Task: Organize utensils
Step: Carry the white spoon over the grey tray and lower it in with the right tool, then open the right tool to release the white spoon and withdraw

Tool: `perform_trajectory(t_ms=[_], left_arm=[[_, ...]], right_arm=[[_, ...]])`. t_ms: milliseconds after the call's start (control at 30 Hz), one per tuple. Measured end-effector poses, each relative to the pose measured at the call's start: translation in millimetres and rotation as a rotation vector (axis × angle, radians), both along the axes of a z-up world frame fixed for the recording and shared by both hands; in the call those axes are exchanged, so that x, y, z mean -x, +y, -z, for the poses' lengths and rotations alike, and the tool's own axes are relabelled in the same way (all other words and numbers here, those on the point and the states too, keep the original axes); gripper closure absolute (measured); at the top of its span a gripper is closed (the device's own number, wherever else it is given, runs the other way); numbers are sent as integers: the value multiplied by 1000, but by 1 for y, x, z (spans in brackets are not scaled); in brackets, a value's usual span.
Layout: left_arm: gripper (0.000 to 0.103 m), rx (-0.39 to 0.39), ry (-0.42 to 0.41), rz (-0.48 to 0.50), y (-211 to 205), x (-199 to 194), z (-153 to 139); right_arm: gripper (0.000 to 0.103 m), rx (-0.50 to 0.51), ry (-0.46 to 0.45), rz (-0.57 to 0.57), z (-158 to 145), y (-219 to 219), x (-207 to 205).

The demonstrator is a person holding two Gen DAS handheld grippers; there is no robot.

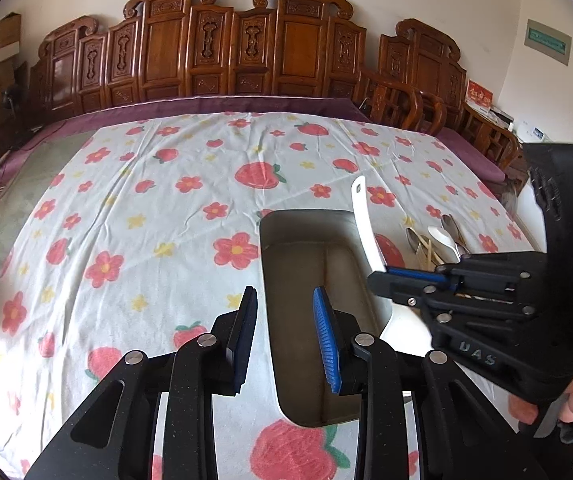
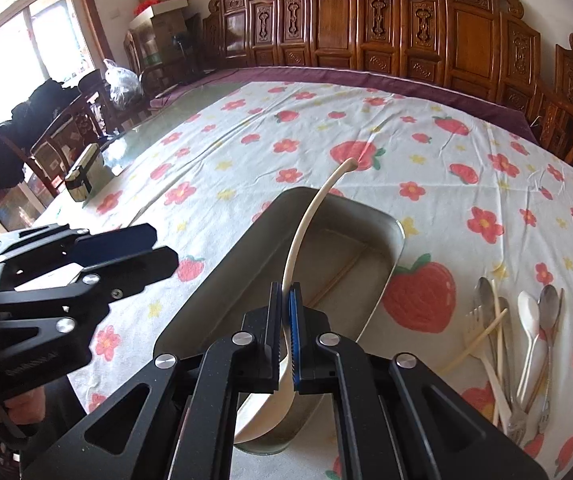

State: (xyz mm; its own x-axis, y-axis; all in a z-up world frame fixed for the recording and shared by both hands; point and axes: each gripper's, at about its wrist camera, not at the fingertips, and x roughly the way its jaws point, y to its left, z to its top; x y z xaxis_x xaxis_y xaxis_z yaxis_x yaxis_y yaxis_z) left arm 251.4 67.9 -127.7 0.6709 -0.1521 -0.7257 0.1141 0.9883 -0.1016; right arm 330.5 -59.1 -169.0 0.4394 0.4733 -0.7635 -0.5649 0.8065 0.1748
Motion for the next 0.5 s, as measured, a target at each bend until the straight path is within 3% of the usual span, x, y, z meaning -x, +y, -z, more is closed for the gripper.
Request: perform_trajectory(t_ms=[233, 500], left_arm=[[76, -12, -5, -1, 1, 3, -3], [76, -11, -2, 10, -8, 6, -5]], right_arm=[[93, -10, 23, -3, 10, 0, 0], [92, -57, 8, -15, -2, -18, 7]])
